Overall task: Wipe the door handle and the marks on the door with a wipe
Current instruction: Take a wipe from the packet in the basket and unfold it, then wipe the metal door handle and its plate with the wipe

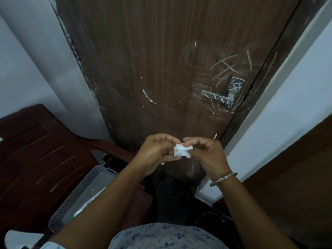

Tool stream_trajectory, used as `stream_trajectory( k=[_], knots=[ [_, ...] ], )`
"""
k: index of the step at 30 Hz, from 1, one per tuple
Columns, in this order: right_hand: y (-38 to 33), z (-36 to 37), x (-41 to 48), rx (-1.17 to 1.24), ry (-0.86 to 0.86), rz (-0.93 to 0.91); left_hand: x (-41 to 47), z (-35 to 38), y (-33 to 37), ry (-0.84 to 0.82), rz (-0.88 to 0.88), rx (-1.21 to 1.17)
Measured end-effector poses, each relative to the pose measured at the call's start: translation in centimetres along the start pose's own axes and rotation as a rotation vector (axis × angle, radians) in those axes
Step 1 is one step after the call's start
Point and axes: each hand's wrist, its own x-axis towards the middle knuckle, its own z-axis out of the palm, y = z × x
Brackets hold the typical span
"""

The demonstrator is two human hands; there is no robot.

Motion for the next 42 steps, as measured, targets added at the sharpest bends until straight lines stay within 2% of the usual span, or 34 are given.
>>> stream_trajectory(
  k=[2, 6, 10, 15, 18, 21, 25, 29, 33, 36, 42],
  knots=[
    [0.0, 0.0, -0.2, -0.018, -0.011, -0.007, 0.0, 0.1, 0.1, 0.021, -0.007, -0.028],
    [0.1, 0.2, -0.4, -0.008, 0.047, 0.006, 0.0, 0.6, -0.2, 0.071, 0.074, 0.084],
    [0.5, 0.5, -0.5, 0.288, 0.154, 0.143, 0.0, 0.8, 0.0, 0.073, 0.117, 0.045],
    [0.7, 1.8, -1.2, 0.624, 0.142, 0.232, 0.0, 1.5, -0.2, 0.115, 0.171, 0.050],
    [0.7, 2.4, -1.5, 0.707, 0.169, 0.247, 0.1, 1.9, -0.5, 0.145, 0.218, 0.136],
    [0.4, 2.7, -1.3, 0.663, 0.242, 0.236, 0.5, 2.1, -0.3, 0.146, 0.242, 0.187],
    [-0.2, 2.1, -0.1, 0.499, 0.443, 0.145, 1.5, 2.3, 0.7, 0.106, 0.254, 0.217],
    [-0.6, 0.1, 0.8, 0.114, 0.541, 0.047, 2.6, 2.0, 1.5, 0.093, 0.265, 0.268],
    [-1.3, -1.7, 1.4, -0.158, 0.616, -0.046, 4.3, 1.6, 2.2, 0.055, 0.284, 0.319],
    [-2.0, -3.1, 2.3, -0.394, 0.693, -0.179, 6.3, 2.1, 2.8, 0.013, 0.315, 0.327],
    [-4.0, -7.4, 5.9, -1.030, 0.788, -0.468, 11.2, 4.5, 3.6, -0.001, 0.365, 0.353]
  ],
)
